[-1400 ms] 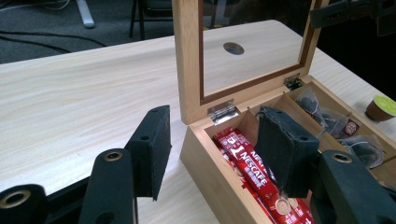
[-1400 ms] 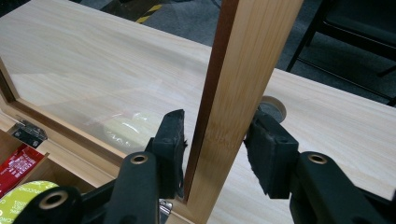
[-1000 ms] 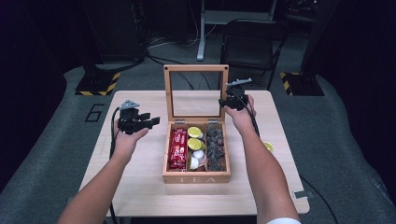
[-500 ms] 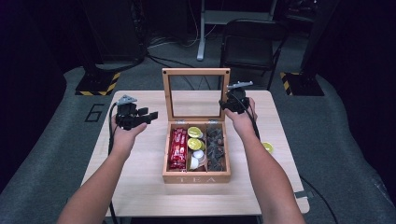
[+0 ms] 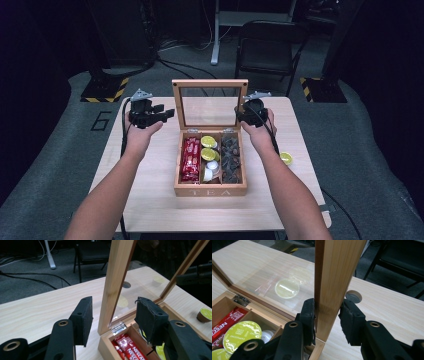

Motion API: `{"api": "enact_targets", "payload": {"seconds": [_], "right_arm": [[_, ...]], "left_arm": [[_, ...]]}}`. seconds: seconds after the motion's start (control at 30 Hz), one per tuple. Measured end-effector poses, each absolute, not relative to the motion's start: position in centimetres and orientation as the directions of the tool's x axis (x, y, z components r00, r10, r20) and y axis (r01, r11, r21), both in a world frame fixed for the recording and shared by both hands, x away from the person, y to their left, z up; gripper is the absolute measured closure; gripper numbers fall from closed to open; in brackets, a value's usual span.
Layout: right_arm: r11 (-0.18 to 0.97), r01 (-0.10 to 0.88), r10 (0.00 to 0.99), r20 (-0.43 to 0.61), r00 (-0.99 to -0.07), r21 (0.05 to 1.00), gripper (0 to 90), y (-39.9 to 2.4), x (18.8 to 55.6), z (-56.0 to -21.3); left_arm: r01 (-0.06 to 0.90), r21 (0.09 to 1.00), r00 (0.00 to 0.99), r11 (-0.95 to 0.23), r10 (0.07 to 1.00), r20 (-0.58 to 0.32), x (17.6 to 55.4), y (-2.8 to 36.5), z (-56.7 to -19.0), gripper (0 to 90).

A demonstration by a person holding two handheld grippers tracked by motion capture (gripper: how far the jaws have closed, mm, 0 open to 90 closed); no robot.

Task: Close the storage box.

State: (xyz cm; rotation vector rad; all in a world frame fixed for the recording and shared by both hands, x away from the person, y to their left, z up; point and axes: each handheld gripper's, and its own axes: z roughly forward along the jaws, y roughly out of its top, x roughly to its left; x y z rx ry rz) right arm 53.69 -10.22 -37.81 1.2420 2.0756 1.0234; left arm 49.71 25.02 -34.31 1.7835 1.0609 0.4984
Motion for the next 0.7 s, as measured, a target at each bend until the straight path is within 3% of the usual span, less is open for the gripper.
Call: {"api": "enact_targets", "payload": {"seconds": [0.7], "right_arm": [[0.308, 0.461, 0.876, -0.059, -0.479, 0.832, 64.7, -10.7, 51.4, -38.3]], "left_arm": [[0.380, 0.898, 0.569, -0.223, 0.821, -0.037, 49.7, 21.9, -32.1, 55.6]]}}
